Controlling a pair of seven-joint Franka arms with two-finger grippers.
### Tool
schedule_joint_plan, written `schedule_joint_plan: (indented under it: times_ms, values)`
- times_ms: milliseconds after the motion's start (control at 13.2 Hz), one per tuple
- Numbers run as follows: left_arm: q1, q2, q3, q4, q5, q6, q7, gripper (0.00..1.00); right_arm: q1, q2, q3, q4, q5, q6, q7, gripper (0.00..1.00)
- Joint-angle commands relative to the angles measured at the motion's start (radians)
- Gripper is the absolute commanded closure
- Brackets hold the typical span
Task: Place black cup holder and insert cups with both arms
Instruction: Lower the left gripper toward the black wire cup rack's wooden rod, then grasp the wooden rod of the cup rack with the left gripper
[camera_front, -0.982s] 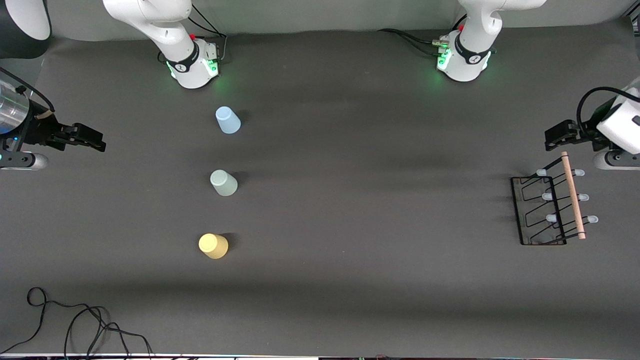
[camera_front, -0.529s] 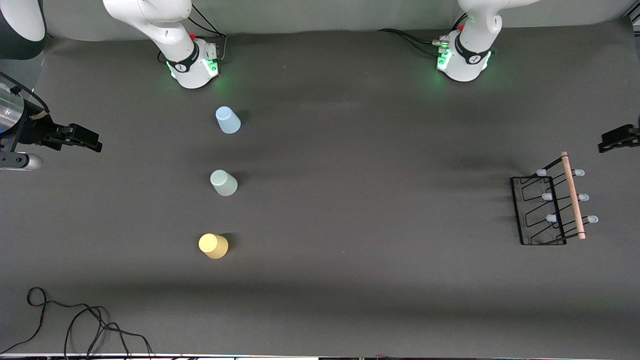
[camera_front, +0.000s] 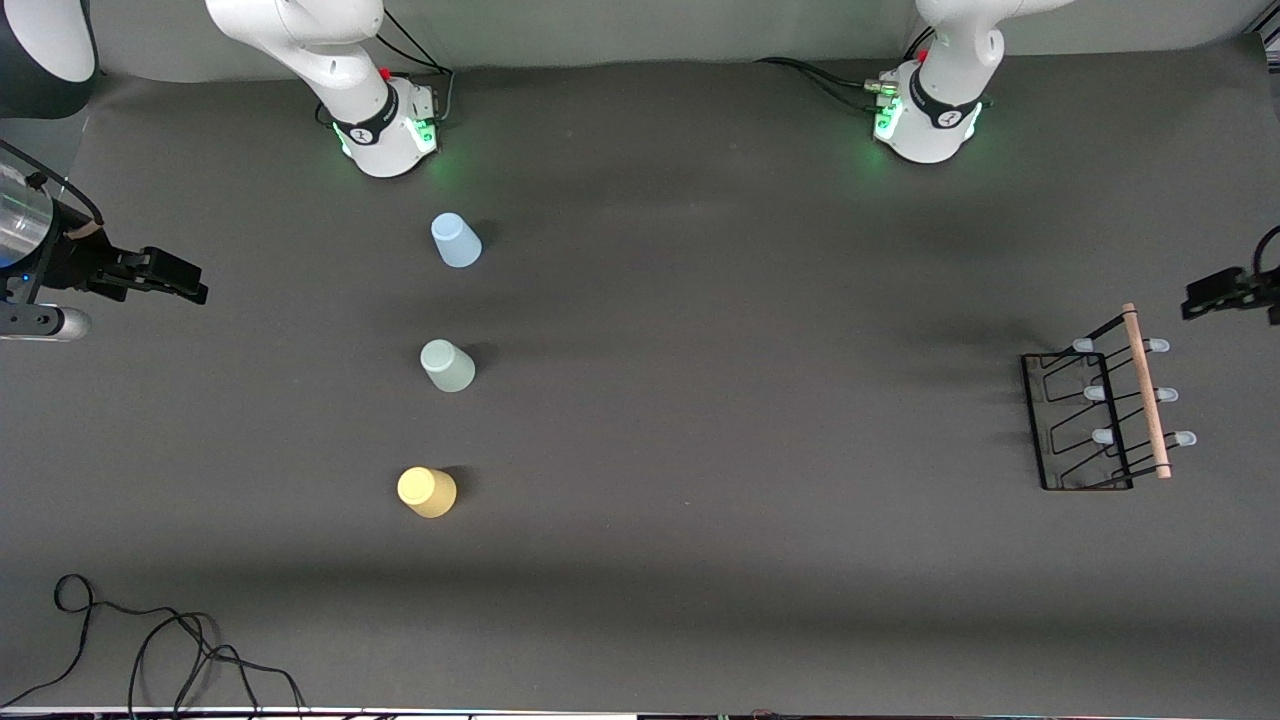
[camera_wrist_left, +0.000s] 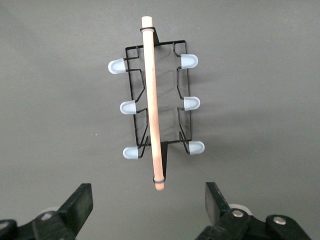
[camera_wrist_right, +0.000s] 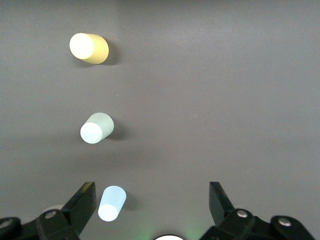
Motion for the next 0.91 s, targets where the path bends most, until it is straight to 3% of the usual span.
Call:
schedule_joint_plan:
  times_ms: [0,453,831]
  values:
    - [0.018,0.034,0.002,-0.047,-0.005,0.079,0.025,0.00,0.010,0.009,0.002,0.016,-0.001,-0.008,-0.008,0.00]
    - [0.020,0.157,0.001,-0.047,-0.006,0.193,0.035,0.00,0.007,0.008,-0.003,0.015,-0.001,-0.011,-0.008,0.00]
    - [0.009,0.191,-0.001,-0.048,-0.018,0.207,0.034,0.02,0.005,0.008,-0.006,0.024,-0.006,-0.011,-0.024,0.00]
